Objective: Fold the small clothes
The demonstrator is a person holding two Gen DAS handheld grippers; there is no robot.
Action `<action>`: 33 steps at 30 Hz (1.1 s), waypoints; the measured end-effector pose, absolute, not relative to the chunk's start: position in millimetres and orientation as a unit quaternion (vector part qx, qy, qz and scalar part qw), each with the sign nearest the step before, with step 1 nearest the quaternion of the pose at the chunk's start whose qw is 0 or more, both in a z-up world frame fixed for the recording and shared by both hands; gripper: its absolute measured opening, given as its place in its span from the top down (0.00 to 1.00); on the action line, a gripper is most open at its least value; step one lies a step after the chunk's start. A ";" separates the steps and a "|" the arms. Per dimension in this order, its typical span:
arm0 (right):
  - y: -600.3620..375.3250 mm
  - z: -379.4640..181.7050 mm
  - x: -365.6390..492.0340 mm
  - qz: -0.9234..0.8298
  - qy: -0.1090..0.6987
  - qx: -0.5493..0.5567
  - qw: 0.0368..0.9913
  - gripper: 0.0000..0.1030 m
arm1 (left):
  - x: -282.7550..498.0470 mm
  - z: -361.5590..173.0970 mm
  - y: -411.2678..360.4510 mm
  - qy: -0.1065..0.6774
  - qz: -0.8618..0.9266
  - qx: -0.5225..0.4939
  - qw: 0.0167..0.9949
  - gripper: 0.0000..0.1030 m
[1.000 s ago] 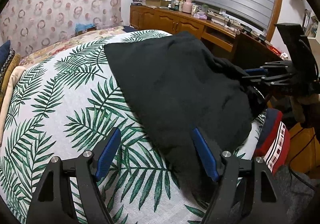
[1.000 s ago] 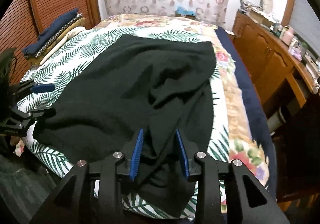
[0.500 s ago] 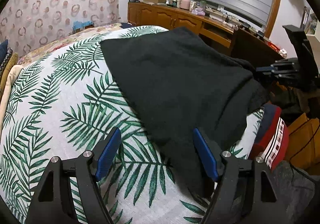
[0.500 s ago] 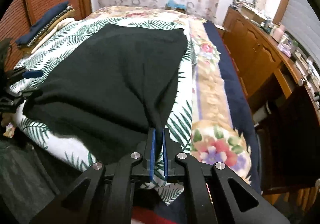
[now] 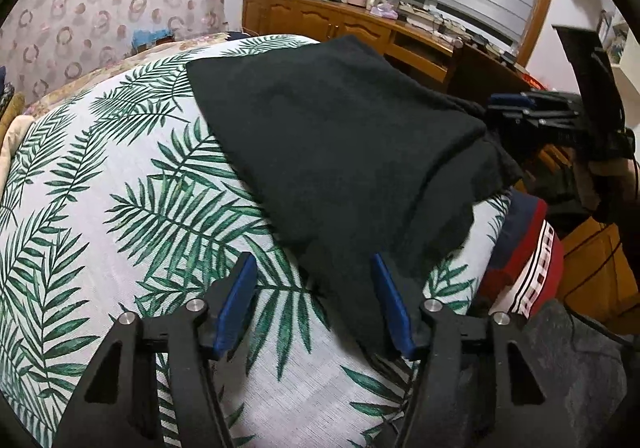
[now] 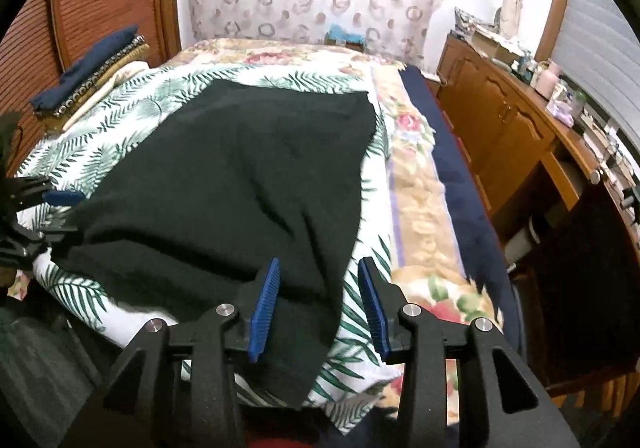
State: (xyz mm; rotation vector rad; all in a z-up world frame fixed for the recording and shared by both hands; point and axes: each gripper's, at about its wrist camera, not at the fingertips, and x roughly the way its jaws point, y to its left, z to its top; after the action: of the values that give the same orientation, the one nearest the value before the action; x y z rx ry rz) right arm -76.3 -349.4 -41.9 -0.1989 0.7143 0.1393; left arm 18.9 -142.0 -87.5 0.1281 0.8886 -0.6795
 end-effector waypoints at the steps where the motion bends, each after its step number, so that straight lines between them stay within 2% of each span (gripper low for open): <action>1: -346.3 -41.3 -77.7 0.070 0.345 -0.100 0.931 0.59 | 17.9 -87.6 -142.9 0.422 -0.324 0.063 0.844 0.46; 11: -317.1 -51.3 -80.6 0.129 0.336 -0.101 0.928 0.59 | 12.4 -87.8 -142.9 0.431 -0.347 0.061 0.831 0.61; 12: -313.4 -54.6 -79.4 0.136 0.338 -0.105 0.925 0.59 | 12.2 -87.9 -143.1 0.435 -0.356 0.057 0.825 0.67; 14: -308.3 -59.6 -78.3 0.149 0.339 -0.110 0.922 0.59 | 12.0 -87.1 -145.0 0.439 -0.365 0.057 0.819 0.74; 16: -304.4 -64.0 -77.4 0.161 0.342 -0.110 0.919 0.59 | 11.7 -84.1 -146.9 0.437 -0.371 0.059 0.817 0.95; 23: -304.5 -70.9 -76.1 0.201 0.352 -0.107 0.908 0.59 | 26.1 -34.4 -153.5 0.380 -0.391 0.034 0.838 0.96; 28: -307.9 -63.1 -79.8 0.225 0.348 -0.098 0.905 0.37 | 54.9 -5.1 -164.4 0.352 -0.388 0.021 0.852 0.96; 30: -308.2 -64.8 -80.6 0.221 0.344 -0.102 0.907 0.32 | 66.5 -1.2 -168.5 0.350 -0.387 0.014 0.853 0.96; 33: -308.3 -73.4 -78.8 0.207 0.349 -0.108 0.908 0.32 | 82.8 -2.3 -172.5 0.350 -0.376 0.011 0.858 0.96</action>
State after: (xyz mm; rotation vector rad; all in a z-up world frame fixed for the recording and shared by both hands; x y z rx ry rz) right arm -78.8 -308.3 -73.4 -0.2219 0.7200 0.4266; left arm 82.8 -172.5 -2.3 0.0235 0.7355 -0.7909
